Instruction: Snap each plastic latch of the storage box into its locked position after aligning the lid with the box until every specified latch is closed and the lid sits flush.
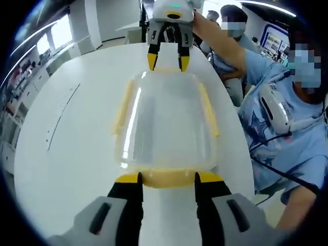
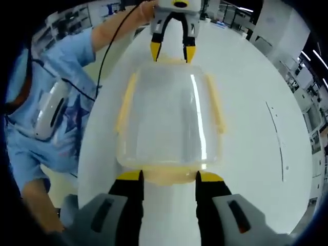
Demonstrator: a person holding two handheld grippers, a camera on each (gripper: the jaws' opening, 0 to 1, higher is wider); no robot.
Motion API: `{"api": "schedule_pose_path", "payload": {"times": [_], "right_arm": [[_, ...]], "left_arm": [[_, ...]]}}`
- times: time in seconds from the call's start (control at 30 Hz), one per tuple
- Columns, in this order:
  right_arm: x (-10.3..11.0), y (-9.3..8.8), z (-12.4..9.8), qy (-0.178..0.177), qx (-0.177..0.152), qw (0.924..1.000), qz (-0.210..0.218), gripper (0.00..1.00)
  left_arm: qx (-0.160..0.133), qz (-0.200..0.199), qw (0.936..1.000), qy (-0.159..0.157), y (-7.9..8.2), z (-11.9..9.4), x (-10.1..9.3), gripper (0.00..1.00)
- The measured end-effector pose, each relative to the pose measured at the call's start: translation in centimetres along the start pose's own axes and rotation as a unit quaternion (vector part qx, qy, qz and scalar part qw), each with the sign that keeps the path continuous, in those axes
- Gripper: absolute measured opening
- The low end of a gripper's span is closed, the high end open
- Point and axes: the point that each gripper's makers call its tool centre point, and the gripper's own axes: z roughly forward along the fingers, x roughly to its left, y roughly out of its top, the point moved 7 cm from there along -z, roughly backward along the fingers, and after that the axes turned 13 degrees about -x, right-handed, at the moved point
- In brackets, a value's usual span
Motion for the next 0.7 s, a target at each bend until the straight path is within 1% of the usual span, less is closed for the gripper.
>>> {"api": "schedule_pose_path", "payload": {"times": [0.23, 0.27, 0.4, 0.5, 0.53, 0.6, 0.63, 0.67, 0.7], "right_arm": [[-0.2, 0.0, -0.1, 0.001, -0.003, 1.0, 0.001, 0.38], [-0.1, -0.1, 0.0, 0.0, -0.001, 1.0, 0.001, 0.38], [-0.1, -0.3, 0.0, 0.002, -0.004, 1.0, 0.003, 0.39], [0.0, -0.7, 0.1, 0.002, -0.018, 0.9998, -0.008, 0.4], [0.1, -0.8, 0.1, 0.004, -0.017, 0.9998, -0.008, 0.4], [0.0, -0.9, 0.0, 0.002, -0.031, 0.9995, -0.01, 0.4], [0.0, -1.0, 0.0, 0.0, -0.035, 0.9994, -0.006, 0.4], [0.1, -1.4, -0.2, -0.007, -0.053, 0.9986, 0.002, 0.4], [0.1, -1.5, -0.2, -0.007, -0.054, 0.9985, 0.002, 0.39]], "left_arm": [[-0.004, -0.001, 1.0, -0.003, 0.0, 0.1, 0.1, 0.38], [0.001, -0.003, 1.0, -0.005, 0.0, 0.4, 0.1, 0.39], [0.007, 0.001, 0.9999, -0.007, 0.1, 0.4, 0.1, 0.39], [0.004, 0.002, 1.0, -0.007, 0.0, 0.3, 0.2, 0.39], [0.003, 0.002, 1.0, -0.007, 0.0, 0.3, 0.2, 0.39], [0.0, 0.0, 1.0, -0.006, 0.0, 0.2, 0.2, 0.39], [-0.001, -0.004, 1.0, -0.005, -0.1, 0.3, 0.2, 0.39], [-0.002, -0.008, 0.9999, -0.005, -0.2, 0.3, 0.3, 0.39], [-0.005, -0.022, 0.9997, -0.005, -0.6, 0.2, 0.4, 0.39]]}}
